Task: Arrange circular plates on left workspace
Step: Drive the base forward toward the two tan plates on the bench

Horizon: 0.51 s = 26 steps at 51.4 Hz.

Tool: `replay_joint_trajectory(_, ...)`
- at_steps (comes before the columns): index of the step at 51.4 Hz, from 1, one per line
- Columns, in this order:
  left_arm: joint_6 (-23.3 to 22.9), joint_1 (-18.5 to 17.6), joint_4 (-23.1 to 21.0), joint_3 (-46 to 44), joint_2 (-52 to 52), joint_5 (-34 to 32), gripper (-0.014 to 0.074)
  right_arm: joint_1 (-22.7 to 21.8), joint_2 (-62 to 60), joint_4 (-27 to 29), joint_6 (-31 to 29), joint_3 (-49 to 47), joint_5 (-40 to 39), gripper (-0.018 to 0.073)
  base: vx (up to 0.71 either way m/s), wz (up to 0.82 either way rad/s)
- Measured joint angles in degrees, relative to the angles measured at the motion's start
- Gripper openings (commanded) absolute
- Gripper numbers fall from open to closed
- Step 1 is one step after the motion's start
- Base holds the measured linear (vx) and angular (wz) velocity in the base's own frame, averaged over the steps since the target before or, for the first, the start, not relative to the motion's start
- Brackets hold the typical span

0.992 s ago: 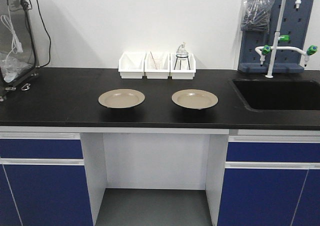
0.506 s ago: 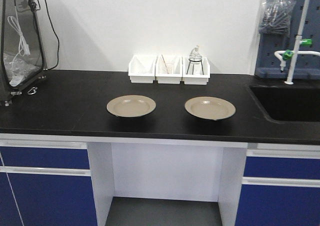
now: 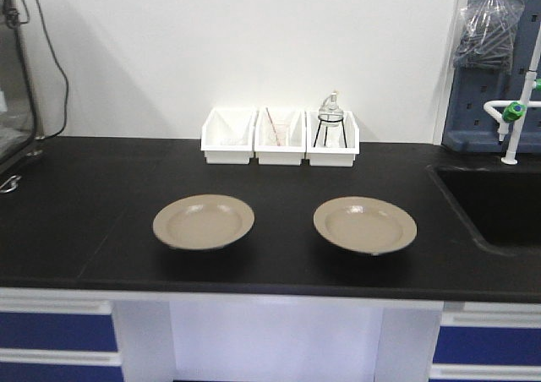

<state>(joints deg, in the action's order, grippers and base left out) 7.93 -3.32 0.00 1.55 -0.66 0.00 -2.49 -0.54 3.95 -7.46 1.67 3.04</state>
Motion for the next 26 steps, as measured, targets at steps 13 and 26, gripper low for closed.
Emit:
replay_joint_trajectory(13,0.0,0.0,0.0,0.0,0.0,0.0,0.0,0.0,0.0,0.0,0.0,0.0,0.0,-0.0002,0.47,-0.08)
replay_joint_trajectory(26,0.0,0.0,0.0,0.0,0.0,0.0,0.0,0.0,0.0,0.0,0.0,0.0,0.0,-0.0002,0.46,-0.1)
